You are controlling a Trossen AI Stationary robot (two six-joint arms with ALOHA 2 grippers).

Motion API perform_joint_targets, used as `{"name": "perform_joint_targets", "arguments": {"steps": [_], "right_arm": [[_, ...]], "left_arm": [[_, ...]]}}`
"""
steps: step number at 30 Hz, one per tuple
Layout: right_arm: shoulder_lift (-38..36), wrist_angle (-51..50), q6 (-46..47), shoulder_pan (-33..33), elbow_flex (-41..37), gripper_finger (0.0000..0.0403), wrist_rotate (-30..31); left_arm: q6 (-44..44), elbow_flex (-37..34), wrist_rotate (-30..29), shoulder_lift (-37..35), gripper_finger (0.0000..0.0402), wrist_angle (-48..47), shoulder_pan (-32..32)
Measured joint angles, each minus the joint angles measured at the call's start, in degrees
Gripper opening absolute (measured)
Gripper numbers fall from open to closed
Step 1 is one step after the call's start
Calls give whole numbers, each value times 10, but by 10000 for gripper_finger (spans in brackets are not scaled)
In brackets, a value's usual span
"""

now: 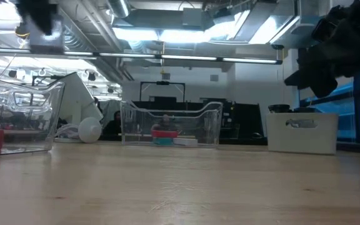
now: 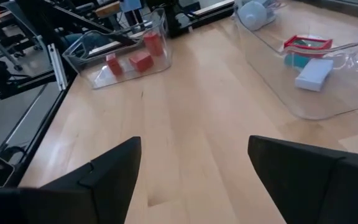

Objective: Pick & Place Office items
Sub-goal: Put the blue USB adapter into the clear bin

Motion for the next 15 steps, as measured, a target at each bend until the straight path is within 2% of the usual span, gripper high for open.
{"name": "perform_joint_targets", "arguments": {"steps": [6, 15], "right_arm": [[0, 0, 2, 0, 0, 300, -19], [0, 0, -3, 0, 1, 300, -19]], "left_arm": [[-129, -9, -6, 10, 116, -55, -61], [-265, -120, 9, 23, 116, -31, -107]]}}
